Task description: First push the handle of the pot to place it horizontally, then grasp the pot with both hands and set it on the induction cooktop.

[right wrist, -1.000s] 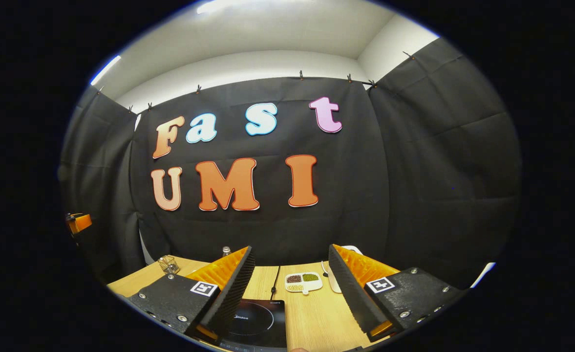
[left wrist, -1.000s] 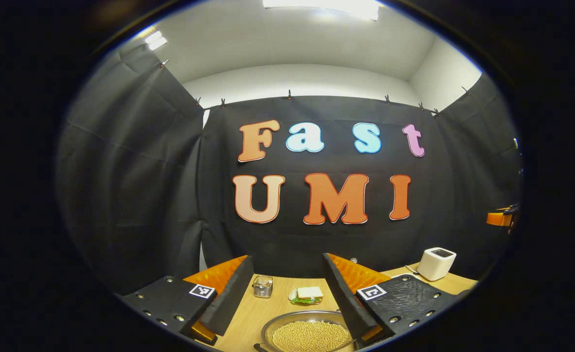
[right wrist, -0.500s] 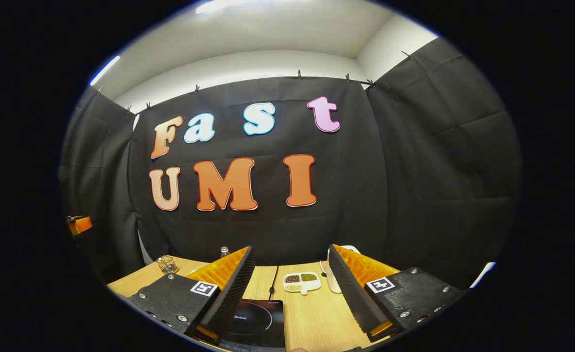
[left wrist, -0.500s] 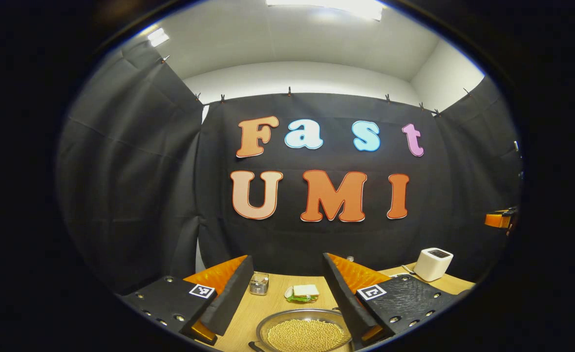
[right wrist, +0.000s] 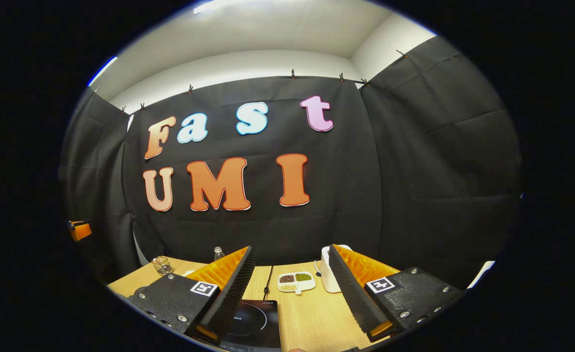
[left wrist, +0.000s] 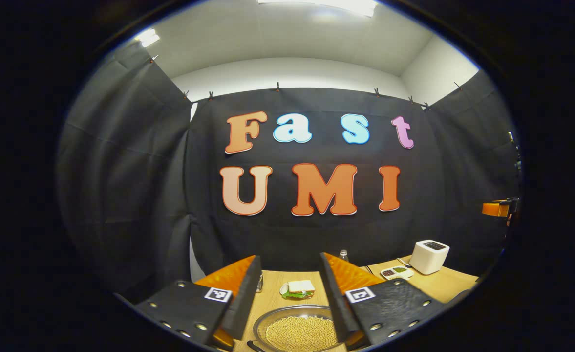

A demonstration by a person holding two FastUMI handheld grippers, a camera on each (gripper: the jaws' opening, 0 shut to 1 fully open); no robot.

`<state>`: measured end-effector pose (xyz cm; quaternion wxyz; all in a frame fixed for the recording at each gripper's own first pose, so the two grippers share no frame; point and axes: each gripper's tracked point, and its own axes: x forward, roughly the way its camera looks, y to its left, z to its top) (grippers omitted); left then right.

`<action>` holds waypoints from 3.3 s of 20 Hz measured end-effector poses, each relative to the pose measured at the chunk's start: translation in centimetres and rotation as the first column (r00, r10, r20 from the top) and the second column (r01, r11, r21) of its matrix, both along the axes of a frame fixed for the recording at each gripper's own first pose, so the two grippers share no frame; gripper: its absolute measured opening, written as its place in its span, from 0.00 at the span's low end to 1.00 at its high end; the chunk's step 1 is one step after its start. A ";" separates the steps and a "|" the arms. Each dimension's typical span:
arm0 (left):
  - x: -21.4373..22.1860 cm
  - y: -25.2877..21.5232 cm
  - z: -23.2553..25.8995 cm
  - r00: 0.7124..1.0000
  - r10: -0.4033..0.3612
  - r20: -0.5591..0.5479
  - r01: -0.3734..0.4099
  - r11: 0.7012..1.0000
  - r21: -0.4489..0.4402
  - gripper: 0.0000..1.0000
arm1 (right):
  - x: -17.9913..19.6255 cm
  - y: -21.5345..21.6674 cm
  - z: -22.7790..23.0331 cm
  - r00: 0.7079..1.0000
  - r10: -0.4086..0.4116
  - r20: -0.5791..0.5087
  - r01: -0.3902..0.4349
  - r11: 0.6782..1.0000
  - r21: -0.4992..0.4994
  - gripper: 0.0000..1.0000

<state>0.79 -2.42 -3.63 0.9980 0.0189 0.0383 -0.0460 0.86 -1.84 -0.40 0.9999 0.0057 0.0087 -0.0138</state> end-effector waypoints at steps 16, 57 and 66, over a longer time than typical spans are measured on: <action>-2.3 0.6 -10.0 0.982 -0.013 -0.190 0.014 1.000 0.007 0.03 | 1.5 1.2 -1.5 0.999 0.026 -0.026 -0.026 1.000 -0.002 1.00; -9.4 8.3 -35.9 0.728 0.087 -0.680 -0.123 0.992 -0.004 0.03 | 3.5 5.4 -4.8 0.996 0.059 -0.064 -0.061 0.998 -0.026 0.95; -7.1 10.9 -36.1 0.740 0.115 -0.663 -0.132 0.991 0.024 0.03 | 3.8 5.2 -5.1 0.997 0.038 -0.062 -0.040 0.999 -0.018 0.95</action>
